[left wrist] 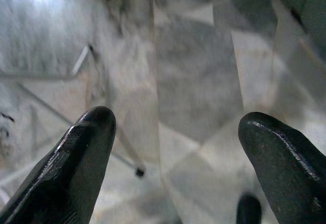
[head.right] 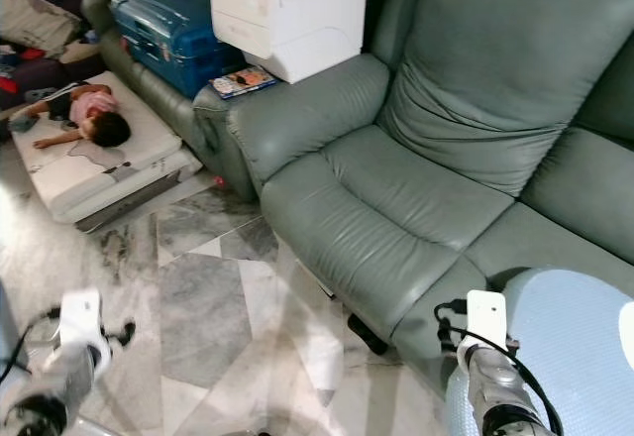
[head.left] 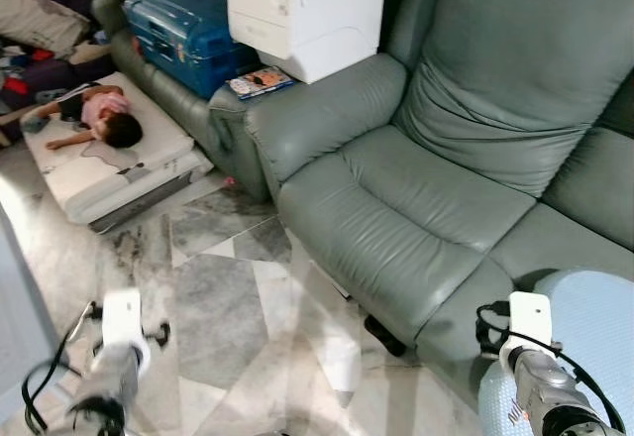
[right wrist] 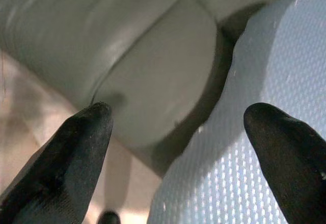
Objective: Picking trash to rubbish bin
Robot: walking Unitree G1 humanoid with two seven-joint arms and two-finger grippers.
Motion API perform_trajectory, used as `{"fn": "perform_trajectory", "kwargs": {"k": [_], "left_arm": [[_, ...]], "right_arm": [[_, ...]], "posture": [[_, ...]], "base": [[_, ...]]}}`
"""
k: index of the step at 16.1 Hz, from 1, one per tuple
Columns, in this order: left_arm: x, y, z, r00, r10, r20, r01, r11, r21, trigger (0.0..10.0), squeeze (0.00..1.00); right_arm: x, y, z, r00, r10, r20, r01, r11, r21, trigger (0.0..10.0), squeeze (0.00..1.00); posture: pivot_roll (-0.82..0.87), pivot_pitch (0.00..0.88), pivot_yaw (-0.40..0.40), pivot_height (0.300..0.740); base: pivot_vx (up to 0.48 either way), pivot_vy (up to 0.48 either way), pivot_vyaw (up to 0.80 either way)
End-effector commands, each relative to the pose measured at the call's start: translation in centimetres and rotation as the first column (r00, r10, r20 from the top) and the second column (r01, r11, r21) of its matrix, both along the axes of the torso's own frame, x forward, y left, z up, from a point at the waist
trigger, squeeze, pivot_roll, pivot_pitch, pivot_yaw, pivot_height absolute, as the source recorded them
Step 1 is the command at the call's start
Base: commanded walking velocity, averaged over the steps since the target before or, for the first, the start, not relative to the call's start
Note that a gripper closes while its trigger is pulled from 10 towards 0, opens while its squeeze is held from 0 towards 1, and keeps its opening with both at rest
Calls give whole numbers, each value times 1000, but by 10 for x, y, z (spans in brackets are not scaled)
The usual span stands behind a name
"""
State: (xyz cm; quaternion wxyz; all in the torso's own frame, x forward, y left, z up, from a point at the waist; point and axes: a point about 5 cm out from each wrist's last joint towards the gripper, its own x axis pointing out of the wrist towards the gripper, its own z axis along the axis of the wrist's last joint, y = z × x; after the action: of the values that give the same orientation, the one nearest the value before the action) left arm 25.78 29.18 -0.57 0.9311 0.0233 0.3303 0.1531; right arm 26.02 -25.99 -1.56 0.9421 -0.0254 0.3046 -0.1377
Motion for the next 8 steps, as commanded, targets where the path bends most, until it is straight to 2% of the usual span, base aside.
{"fn": "perform_trajectory", "kwargs": {"k": [1, 2, 4, 7, 8], "left_arm": [[9, 12, 16, 998, 19, 67, -22, 999, 40, 10000, 0], [23, 16, 32, 989, 14, 150, -23, 998, 57, 10000, 0], [41, 17, 56, 963, 6, 269, -20, 999, 51, 10000, 0], [61, 10, 82, 916, -24, 401, 12, 999, 33, 10000, 0], [63, 9, 86, 906, -29, 422, 17, 999, 32, 10000, 0]], "right_arm": [[15, -2, 16, 996, 0, 85, 2, 1000, -29, 10000, 0], [35, -3, 39, 981, 35, 192, -25, 998, -54, 10000, 0], [60, -1, 74, 935, 125, 332, -87, 988, -125, 10000, 0], [79, 10, 110, 858, 222, 464, -154, 971, -181, 10000, 0], [81, 11, 115, 846, 229, 482, -157, 970, -185, 10000, 0]], "posture": [[92, 38, 81, 740], [87, 40, 76, 740], [86, 46, 55, 740], [93, 54, 26, 740], [94, 55, 24, 740]], "base": [[0, 0, 0], [0, 0, 0], [0, 0, 0], [0, 0, 0], [0, 0, 0]]}}
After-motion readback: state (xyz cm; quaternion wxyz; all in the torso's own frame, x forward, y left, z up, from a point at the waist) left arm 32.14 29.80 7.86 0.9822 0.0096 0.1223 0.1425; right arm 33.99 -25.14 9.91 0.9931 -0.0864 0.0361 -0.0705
